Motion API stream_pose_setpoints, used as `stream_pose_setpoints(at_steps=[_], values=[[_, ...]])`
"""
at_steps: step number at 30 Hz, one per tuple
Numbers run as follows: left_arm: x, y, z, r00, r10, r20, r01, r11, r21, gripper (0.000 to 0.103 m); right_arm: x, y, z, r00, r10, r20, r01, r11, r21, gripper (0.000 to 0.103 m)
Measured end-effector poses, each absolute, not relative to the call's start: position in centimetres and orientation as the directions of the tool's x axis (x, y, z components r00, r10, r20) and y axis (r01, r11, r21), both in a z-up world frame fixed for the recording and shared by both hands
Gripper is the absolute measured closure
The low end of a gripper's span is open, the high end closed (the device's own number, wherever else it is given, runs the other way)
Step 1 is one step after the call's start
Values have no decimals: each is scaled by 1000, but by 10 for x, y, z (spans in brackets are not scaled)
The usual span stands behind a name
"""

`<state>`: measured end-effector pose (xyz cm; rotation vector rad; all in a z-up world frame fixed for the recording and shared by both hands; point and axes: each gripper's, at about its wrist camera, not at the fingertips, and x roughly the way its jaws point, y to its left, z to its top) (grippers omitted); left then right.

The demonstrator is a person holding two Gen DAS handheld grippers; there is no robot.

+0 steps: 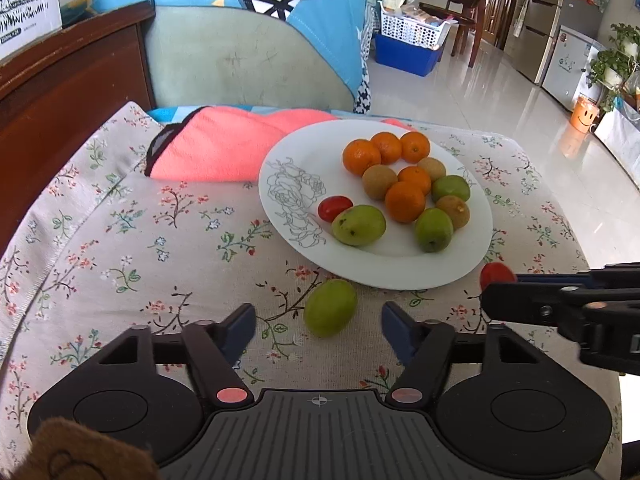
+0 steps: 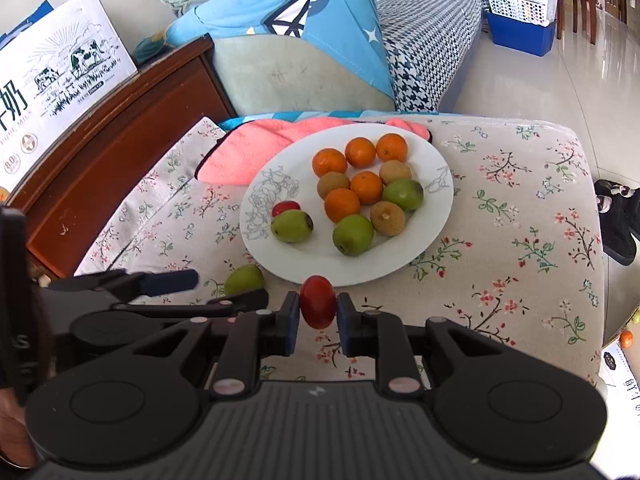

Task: Organize fruits
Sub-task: 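Grasp a red tomato with the right tool while the left tool grasps a green lime, then carry the tomato and lime over the white plate with both tools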

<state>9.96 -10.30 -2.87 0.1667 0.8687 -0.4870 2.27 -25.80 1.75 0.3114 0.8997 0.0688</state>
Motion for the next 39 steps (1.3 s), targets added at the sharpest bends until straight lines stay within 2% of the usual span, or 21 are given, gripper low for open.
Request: stream_pose_setpoints(at_steps=[2,9,11,28,39], values=[[101,-104,-31,543,-333,-771,472,880,-48,51,23,-258,18,623,191,-758,73,951,299,83],[102,-107,-36,542,-337,-770,479,876,-47,66,24,-257,19,621,197,-758,76,948,309,83],[101,-108,-36,543,-346,-765,487,872,-49,77,25,-257,19,620,198,-759,77,948,310,83],[101,-95,-7,573,-383,-724,431,893,-132,78,28,-258,22,633,213,-744,85,936,340,83],[112,-92,34,637,-416,-649,404,897,-178,78,44,-258,47,702,248,-667,48,919,392,83]])
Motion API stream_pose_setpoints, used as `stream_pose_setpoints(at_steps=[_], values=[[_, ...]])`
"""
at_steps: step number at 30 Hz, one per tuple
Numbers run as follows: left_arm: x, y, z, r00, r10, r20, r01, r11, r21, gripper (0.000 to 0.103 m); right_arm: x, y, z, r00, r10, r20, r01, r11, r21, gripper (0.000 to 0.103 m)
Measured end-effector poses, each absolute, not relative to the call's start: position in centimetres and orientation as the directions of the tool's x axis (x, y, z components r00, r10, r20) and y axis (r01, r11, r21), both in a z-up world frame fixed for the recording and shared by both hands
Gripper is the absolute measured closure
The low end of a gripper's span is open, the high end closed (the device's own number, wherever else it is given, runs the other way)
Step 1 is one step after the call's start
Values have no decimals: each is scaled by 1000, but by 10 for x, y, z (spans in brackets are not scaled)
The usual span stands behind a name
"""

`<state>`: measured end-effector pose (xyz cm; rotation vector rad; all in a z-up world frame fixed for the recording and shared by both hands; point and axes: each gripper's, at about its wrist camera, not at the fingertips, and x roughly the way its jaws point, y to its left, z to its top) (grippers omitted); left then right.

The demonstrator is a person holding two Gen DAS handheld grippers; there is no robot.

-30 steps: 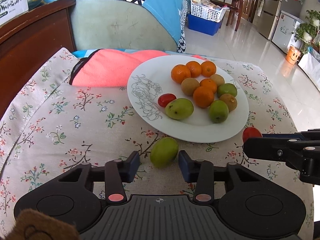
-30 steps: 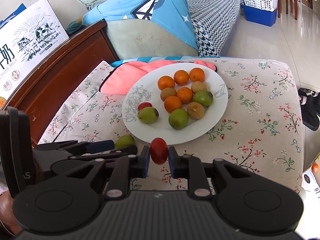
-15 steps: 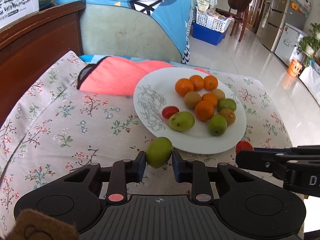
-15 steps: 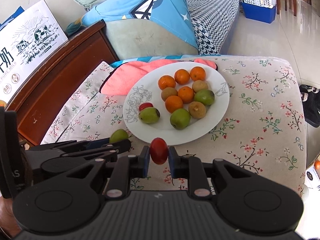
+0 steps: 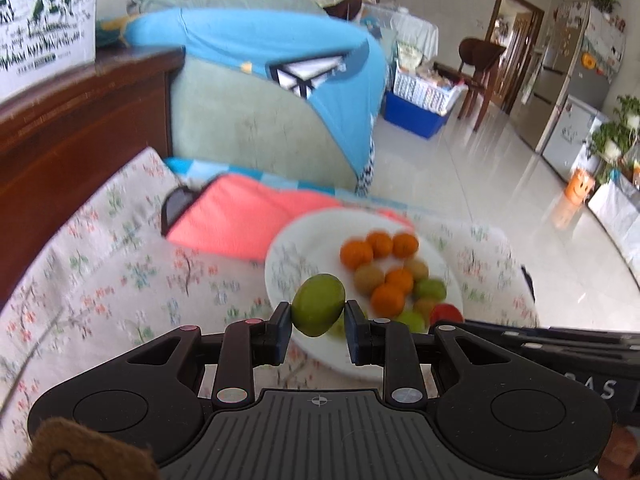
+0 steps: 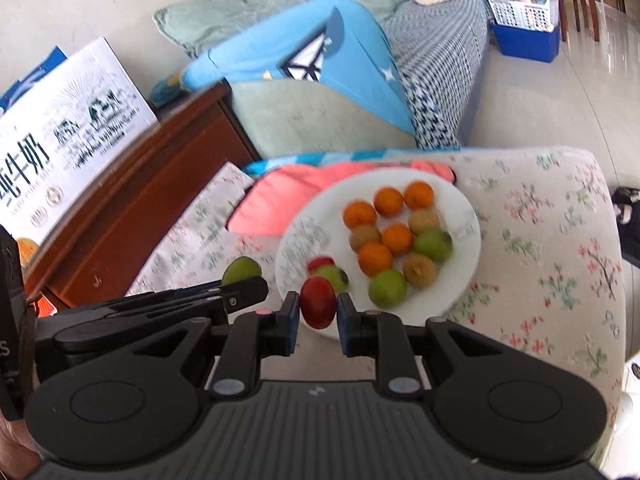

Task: Organize fruits
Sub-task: 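Carry the tomato and lime over the white plate with both tools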

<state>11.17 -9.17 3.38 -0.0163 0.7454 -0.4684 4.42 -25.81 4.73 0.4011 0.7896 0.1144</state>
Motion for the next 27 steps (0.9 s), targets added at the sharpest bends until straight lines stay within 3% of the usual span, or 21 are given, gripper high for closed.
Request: stream_pose_setpoints(at_steps=[8,19,27], values=[[135,-89,51,679,-405,-613,371,909,-190,78,67,-258,59,744,251,-619,22,917,399,83],[169,-101,23,651,-352,-673,338,928,-158,78,110,-276,34,736,256,-627,106,871,480,83],[179,-108,6,599,-373,-708,325,922,-211,78,134,-280,8,699,274,-660,167,836,523,83]])
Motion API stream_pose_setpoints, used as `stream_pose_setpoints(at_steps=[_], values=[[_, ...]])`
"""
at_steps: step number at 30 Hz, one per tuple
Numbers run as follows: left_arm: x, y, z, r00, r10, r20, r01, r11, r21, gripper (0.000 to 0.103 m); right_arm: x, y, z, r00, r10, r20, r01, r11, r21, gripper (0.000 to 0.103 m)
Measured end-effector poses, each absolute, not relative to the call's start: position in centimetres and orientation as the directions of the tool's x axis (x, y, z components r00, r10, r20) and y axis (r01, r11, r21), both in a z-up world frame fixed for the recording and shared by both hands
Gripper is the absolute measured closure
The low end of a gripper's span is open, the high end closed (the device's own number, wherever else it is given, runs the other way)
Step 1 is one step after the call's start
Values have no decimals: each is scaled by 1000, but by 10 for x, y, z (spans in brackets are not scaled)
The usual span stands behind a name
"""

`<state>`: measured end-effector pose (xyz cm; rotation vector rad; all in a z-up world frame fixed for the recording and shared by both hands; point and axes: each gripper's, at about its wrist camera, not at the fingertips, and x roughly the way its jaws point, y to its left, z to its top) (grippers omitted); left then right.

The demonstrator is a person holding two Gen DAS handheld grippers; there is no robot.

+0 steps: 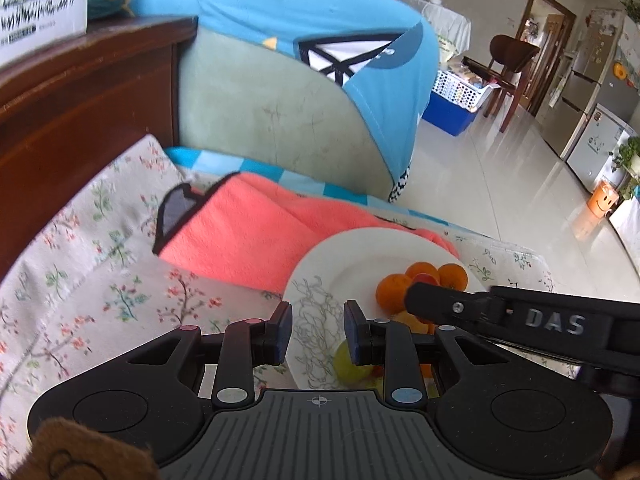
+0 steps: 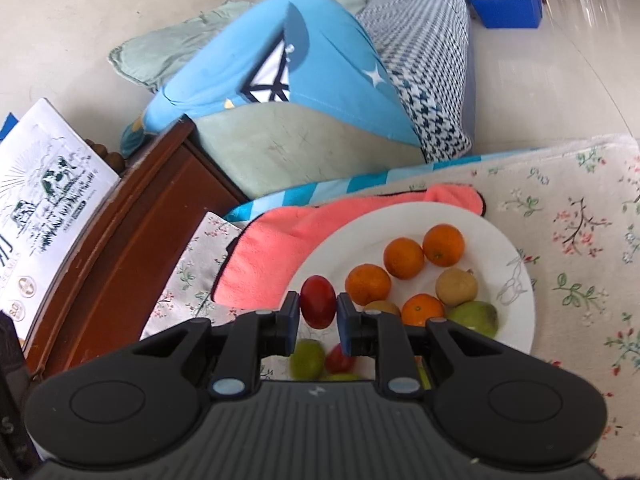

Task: Organize fruits
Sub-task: 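Carry the tomato and lime over the white plate with both tools, then open both tools to drop the tomato and lime onto the plate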

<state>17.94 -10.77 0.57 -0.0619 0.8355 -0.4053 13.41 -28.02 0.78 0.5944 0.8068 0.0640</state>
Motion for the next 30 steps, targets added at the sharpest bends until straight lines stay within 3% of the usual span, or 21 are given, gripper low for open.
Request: stream_pose_setpoints(at_steps=[10,12,14,22,30], values=[[174,-107,12,612,-350,-709,319,930,-183,74,143,-285,0,699,278,-658,199,809,553,79],[172,-108,14,615,-338,-713,310,934,-176,67,142,-284,3,703,271,-657,194,816,544,79],[171,-106,18,619,-329,-713,294,939,-178,51,141,-283,7,704,266,-659,186,826,533,78],[158,-104,27,622,-269,-735,263,956,-127,25,126,-275,31,701,169,-693,174,901,396,65],[144,-105,29,616,-236,-752,258,962,-90,14,98,-272,44,684,81,-725,216,927,307,49]])
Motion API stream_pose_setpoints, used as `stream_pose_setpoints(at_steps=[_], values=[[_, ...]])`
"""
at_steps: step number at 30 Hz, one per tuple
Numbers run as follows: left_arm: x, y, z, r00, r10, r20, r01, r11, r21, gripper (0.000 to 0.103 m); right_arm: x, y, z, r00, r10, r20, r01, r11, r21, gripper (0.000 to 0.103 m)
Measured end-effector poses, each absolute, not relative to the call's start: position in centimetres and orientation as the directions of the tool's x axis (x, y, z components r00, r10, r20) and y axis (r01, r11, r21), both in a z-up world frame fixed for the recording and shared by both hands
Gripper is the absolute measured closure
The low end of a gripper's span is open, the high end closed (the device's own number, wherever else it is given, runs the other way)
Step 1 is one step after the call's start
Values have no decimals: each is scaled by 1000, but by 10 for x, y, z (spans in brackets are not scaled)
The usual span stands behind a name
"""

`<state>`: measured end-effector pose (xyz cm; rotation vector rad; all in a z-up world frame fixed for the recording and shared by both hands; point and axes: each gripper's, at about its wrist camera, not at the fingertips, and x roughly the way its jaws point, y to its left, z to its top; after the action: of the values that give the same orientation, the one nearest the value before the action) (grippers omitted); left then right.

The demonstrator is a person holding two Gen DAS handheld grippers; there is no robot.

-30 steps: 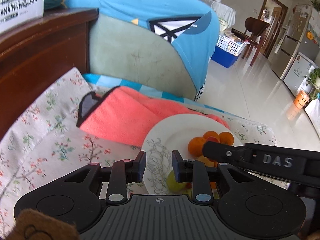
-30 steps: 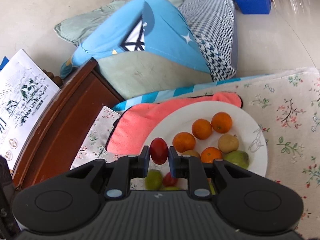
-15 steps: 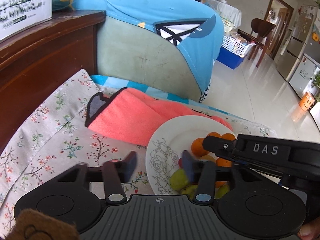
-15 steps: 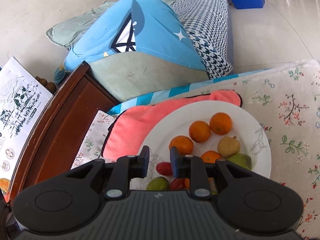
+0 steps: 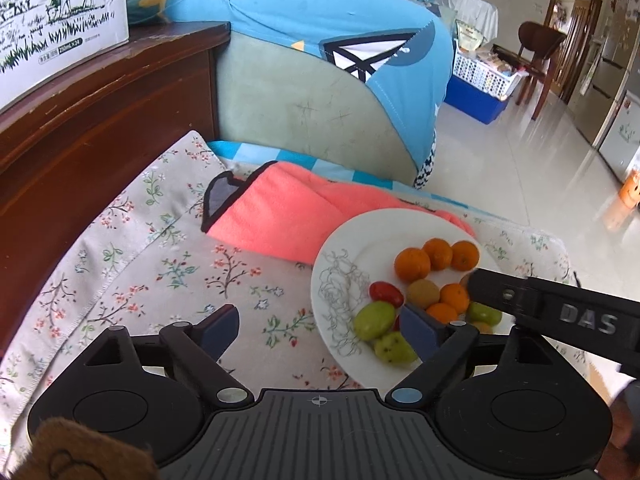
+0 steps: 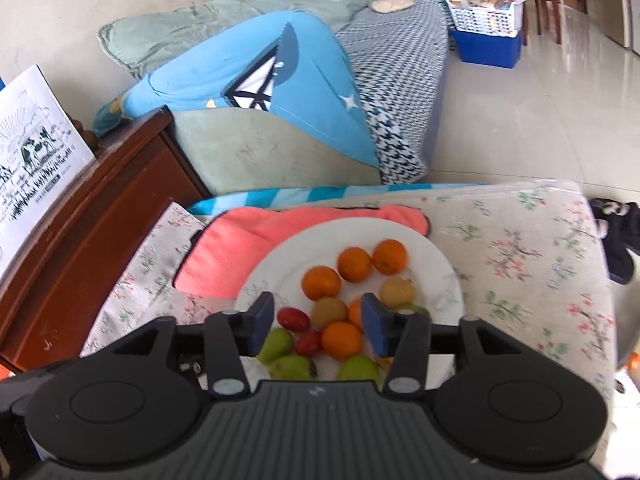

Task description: Organize fruits

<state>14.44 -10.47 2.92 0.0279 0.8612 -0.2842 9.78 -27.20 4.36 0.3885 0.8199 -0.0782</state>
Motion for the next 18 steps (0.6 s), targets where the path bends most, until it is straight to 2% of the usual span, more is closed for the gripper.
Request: stream_pose_setpoints(at_steps=[5,11,18], values=[[137,-102,29,600,-213,-772,238,968,-81,9,79,-274,49,672,40,-739,256,924,284,40],[126,-100,26,586,-185,-789,228,972,-59,6,61,-275,53,654,-3,-757,300,919,256,26],[118,-101,25,578,-158,-801,233,972,-23,5,48,-270,54,628,-61,-776,320,929,186,14]])
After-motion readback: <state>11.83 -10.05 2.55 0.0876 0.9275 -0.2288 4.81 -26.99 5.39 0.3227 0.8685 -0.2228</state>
